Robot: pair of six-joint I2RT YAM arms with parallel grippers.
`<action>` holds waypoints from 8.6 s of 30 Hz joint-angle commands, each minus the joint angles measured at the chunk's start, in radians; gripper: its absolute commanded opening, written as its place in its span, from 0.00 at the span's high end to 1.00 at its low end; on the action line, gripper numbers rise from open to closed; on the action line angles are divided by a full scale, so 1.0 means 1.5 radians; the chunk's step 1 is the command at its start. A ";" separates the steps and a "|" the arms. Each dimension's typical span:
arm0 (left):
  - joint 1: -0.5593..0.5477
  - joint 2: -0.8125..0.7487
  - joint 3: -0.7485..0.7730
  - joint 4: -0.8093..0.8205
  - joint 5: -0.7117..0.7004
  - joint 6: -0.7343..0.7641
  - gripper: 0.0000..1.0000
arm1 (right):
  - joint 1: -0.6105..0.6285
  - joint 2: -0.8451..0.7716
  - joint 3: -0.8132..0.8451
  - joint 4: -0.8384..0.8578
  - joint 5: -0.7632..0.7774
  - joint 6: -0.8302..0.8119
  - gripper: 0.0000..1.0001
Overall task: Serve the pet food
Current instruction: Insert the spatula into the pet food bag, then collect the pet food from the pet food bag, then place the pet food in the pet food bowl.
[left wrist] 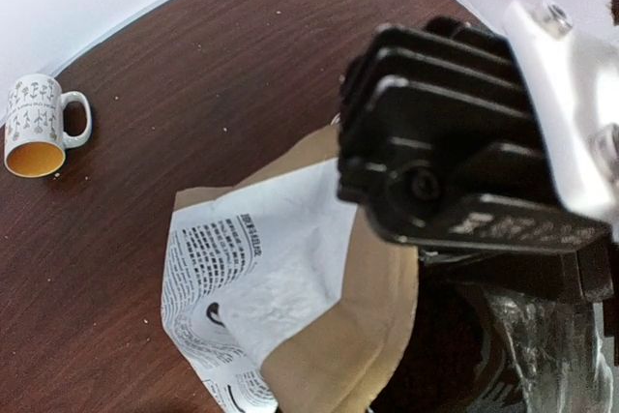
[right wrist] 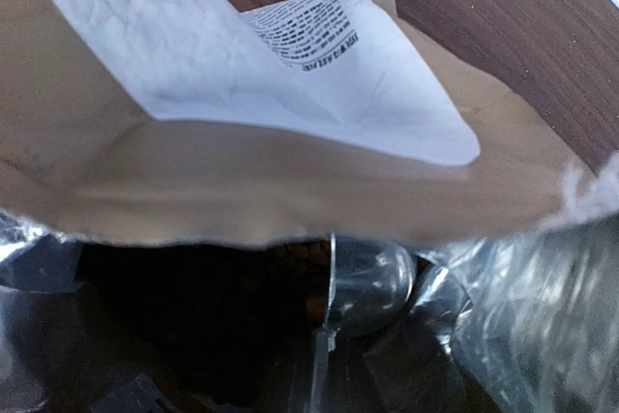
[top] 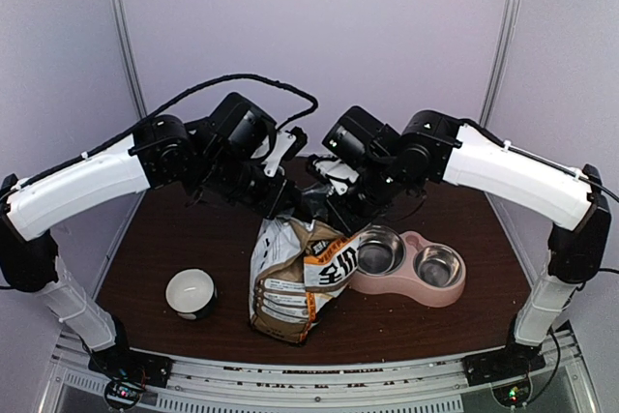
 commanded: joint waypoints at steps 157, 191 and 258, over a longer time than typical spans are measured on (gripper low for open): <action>0.068 -0.150 -0.052 0.129 -0.031 -0.053 0.95 | -0.414 -0.670 -0.821 0.725 -0.425 0.448 1.00; 0.069 -0.151 -0.060 0.134 -0.025 -0.052 0.95 | -0.411 -0.621 -0.832 0.465 -0.335 0.223 1.00; 0.074 -0.168 -0.081 0.163 -0.003 -0.028 0.95 | -0.247 -0.414 -0.497 0.111 -0.013 -0.013 1.00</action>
